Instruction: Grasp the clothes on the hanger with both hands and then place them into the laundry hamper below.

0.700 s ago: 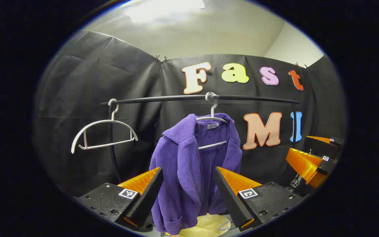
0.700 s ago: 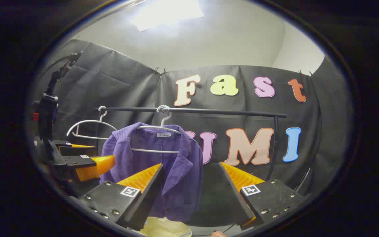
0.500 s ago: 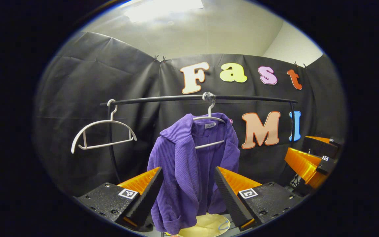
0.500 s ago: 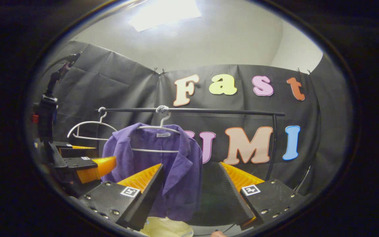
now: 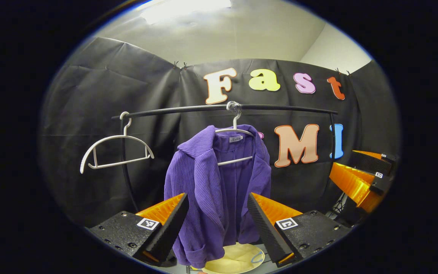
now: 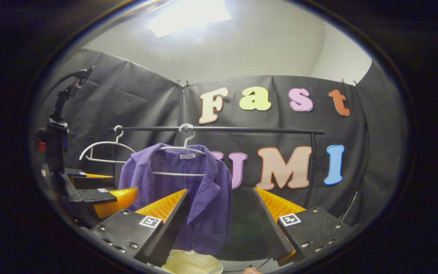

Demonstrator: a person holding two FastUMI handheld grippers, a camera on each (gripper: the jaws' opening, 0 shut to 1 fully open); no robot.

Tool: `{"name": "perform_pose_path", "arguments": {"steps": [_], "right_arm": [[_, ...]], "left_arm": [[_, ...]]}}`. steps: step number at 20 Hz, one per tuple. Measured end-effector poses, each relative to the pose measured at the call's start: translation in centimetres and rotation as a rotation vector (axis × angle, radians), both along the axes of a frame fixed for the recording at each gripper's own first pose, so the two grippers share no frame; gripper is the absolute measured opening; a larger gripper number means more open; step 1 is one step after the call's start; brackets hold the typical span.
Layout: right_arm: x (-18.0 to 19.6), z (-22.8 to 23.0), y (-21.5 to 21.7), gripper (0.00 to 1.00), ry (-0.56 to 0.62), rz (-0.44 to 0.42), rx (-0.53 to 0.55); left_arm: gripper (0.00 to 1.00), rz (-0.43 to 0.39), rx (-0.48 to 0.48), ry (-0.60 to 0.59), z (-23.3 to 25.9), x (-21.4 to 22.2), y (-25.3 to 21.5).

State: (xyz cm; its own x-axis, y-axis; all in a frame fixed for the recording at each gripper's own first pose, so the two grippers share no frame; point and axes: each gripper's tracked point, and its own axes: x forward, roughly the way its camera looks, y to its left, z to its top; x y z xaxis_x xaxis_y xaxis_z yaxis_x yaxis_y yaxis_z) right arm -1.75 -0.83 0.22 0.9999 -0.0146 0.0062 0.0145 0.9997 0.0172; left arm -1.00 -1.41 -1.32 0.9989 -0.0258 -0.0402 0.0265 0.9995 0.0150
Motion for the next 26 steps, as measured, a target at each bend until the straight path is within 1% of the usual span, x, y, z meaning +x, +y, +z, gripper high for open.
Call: {"name": "perform_pose_path", "arguments": {"steps": [5, 12, 13, 14, 15, 17, 18, 19, 23, 26], "right_arm": [[0.0, -0.2, -0.4, 0.96, 0.001, -0.008, -0.001], [0.4, -0.3, -1.2, 0.96, 0.005, -0.024, -0.013], [0.6, -0.4, -1.6, 0.96, 0.007, -0.025, -0.014], [0.8, -0.4, -1.7, 0.96, 0.007, -0.026, -0.015], [1.0, -0.4, -1.8, 0.96, 0.008, -0.026, -0.017], [1.3, -0.6, -2.1, 0.96, 0.010, -0.027, -0.018], [1.5, -0.6, -2.2, 0.96, 0.009, -0.029, -0.018], [1.6, -0.7, -2.4, 0.96, 0.009, -0.032, -0.017], [2.0, -1.4, -2.9, 0.96, 0.017, -0.037, -0.001], [2.5, -1.8, -3.1, 0.96, 0.024, -0.036, -0.011]], "left_arm": [[0.93, 0.024, 0.008, 0.017, -1.5, 1.3, 0.5], [0.92, 0.068, 0.031, 0.045, -3.9, 5.1, 0.8], [0.95, 0.076, 0.034, 0.046, -4.0, 5.9, 0.9], [0.92, 0.084, 0.032, 0.049, -4.4, 6.5, 1.1], [0.92, 0.086, 0.028, 0.054, -4.6, 7.1, 1.1], [0.89, 0.091, 0.021, 0.058, -4.9, 8.3, 1.2], [0.80, 0.094, 0.022, 0.057, -5.1, 8.7, 1.4], [0.77, 0.097, 0.025, 0.058, -5.1, 9.0, 1.6], [0.40, 0.078, 0.029, 0.072, -5.3, 9.9, 1.9], [0.12, 0.079, 0.031, 0.070, -5.0, 10.1, 2.5]]}}
